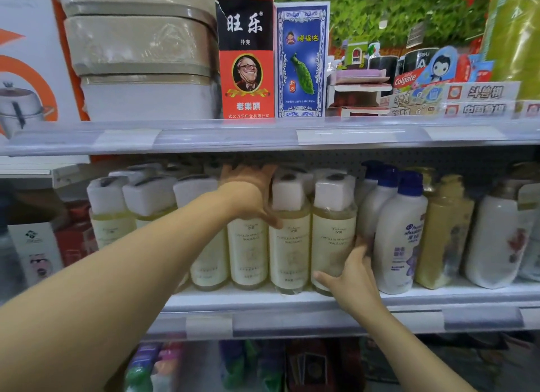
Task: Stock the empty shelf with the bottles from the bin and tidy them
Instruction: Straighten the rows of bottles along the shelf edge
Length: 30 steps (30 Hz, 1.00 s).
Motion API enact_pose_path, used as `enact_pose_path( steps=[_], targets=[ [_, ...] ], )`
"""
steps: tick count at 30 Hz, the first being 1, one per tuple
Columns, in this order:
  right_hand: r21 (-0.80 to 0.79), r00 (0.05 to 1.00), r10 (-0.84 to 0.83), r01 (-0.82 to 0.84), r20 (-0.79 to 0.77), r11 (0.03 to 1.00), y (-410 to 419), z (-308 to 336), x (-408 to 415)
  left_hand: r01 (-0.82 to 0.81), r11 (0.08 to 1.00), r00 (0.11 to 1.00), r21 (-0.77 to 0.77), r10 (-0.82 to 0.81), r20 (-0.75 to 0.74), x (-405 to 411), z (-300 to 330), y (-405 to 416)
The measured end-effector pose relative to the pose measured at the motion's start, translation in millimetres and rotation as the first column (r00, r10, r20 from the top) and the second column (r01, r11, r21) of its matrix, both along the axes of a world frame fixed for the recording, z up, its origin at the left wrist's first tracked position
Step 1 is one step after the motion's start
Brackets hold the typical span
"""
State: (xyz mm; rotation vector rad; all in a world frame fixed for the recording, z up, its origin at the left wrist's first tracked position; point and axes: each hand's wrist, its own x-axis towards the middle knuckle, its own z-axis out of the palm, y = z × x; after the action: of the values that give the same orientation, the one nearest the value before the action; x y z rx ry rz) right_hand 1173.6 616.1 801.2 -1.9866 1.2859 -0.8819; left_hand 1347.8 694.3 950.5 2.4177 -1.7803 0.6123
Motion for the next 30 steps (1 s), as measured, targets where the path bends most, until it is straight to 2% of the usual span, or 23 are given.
enact_pose_path(
  steps=[2, 4, 15, 21, 30],
  targets=[
    [0.03, 0.999, -0.012, 0.013, -0.05, 0.999, 1, 0, 1, -0.062, 0.998, 0.993, 0.031, 0.059, 0.107, 10, 2, 12],
    [0.021, 0.995, -0.047, 0.05, -0.092, 0.999, 1, 1, 2, -0.103, 0.994, 0.985, 0.048, 0.095, 0.143, 18, 0, 22],
    [-0.029, 0.974, -0.088, 0.084, -0.209, 0.996, -1, 9, 11, -0.12, 0.993, 0.988, 0.006, 0.119, 0.101, 27, -5, 24],
    [0.02, 0.991, -0.086, 0.089, -0.103, 0.996, 7, 10, 23, -0.107, 0.992, 0.993, -0.062, 0.103, -0.064, 28, -6, 18],
    [0.018, 0.989, -0.145, 0.146, -0.031, 0.989, 10, 5, 41, -0.169, 0.982, 0.985, -0.088, 0.166, -0.045, 26, -5, 8]
  ],
)
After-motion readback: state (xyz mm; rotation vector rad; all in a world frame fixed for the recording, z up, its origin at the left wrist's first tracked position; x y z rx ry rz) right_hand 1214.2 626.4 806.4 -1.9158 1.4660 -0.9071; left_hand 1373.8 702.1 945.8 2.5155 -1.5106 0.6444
